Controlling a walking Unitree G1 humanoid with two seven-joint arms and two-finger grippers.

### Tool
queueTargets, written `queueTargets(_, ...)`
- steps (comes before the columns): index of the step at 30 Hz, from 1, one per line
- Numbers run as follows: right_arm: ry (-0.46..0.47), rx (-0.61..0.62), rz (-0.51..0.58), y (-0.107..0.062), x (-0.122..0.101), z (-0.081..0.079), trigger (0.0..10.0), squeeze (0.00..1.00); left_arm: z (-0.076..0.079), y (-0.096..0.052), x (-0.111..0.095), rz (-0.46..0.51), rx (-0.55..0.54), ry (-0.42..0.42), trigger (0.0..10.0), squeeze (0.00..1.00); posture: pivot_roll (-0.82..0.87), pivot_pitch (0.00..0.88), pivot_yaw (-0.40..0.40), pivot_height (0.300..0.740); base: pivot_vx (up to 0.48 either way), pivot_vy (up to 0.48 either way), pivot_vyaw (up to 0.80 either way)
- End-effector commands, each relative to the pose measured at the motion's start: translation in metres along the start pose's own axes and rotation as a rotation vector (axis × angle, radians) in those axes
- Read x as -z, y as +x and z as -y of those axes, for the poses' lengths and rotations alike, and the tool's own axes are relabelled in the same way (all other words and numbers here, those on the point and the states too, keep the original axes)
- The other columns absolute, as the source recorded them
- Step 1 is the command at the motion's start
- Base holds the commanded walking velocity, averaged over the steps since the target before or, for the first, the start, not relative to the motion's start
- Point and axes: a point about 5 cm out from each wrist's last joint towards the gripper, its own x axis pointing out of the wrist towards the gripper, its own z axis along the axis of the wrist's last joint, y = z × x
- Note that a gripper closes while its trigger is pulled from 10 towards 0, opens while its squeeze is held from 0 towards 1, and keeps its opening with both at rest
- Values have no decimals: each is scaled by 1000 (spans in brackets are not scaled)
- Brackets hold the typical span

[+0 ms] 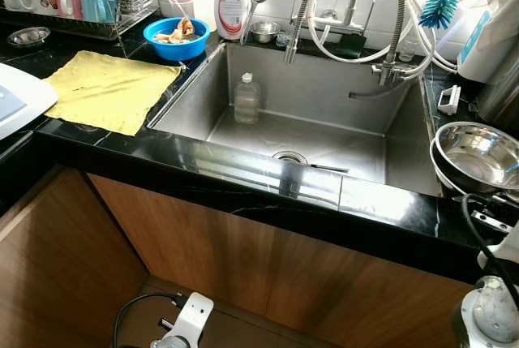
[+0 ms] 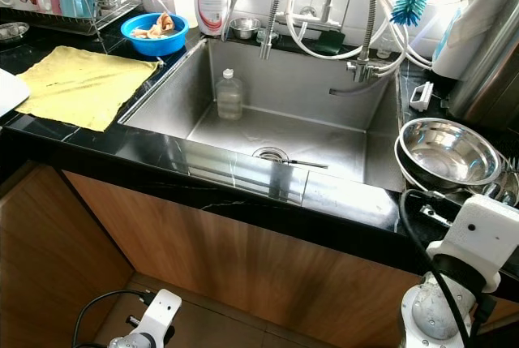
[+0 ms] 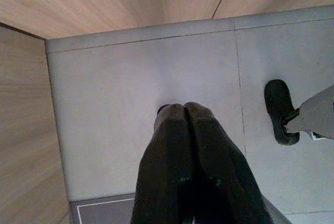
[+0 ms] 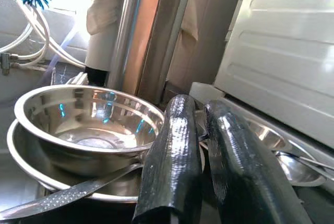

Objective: Kitchen organization

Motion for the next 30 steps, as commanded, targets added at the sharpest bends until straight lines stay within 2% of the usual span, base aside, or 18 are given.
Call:
queueTargets(1, 4, 13, 33, 0, -8, 3, 10000, 0, 1, 0, 0, 0, 2, -9, 10000, 0, 7, 47, -53, 740, 0, 0, 0)
queueTargets(5, -58, 9, 87, 1, -15, 2, 10000, 0, 1, 0, 0, 0, 3, -10, 10000, 0, 7, 43, -54, 740, 0, 0, 0)
queueTargets(11, -72, 6, 158, 4, -27, 0, 10000, 0, 1, 0, -1, 2, 2, -13, 10000, 0, 4, 44, -54, 740, 0, 0, 0)
queueTargets(14, -127, -28, 310, 10, -51, -6, 10000, 0, 1, 0, -1, 3, 2, -14, 10000, 0, -3, 46, -52, 740, 0, 0, 0)
queueTargets(15, -127, -28, 310, 10, -51, -6, 10000, 0, 1, 0, -1, 3, 2, -14, 10000, 0, -3, 46, -52, 740, 0, 0, 0)
queueTargets(17, -166, -62, 429, 14, -73, -13, 10000, 0, 1, 0, -1, 3, 2, -15, 10000, 0, -6, 45, -52, 740, 0, 0, 0)
queueTargets(19, -137, -108, 475, 19, -84, -20, 10000, 0, 1, 0, -1, 3, 0, -17, 10000, 0, -8, 47, -50, 740, 0, 0, 0)
queueTargets(22, -38, -181, 523, 26, -99, -36, 10000, 0, 1, 0, -1, 3, 2, -16, 10000, 0, -14, 48, -48, 740, 0, 0, 0)
queueTargets(24, 55, -238, 498, 32, -102, -48, 10000, 0, 2, 0, -2, 5, 2, -18, 10000, 0, -8, 47, -50, 740, 0, 0, 0)
queueTargets(26, 121, -346, 460, 37, -105, -64, 10000, 0, 2, 1, -2, 7, 0, -23, 10000, 0, -5, 48, -50, 740, 0, 0, 0)
queueTargets(28, 128, -457, 400, 41, -103, -84, 10000, 0, 1, 1, -2, 8, -1, -25, 10000, 0, -6, 48, -50, 740, 0, 0, 0)
queueTargets(30, 189, -590, 323, 40, -101, -103, 10000, 0, 1, 1, -2, 8, -2, -26, 10000, 0, -6, 48, -52, 740, 0, 0, 0)
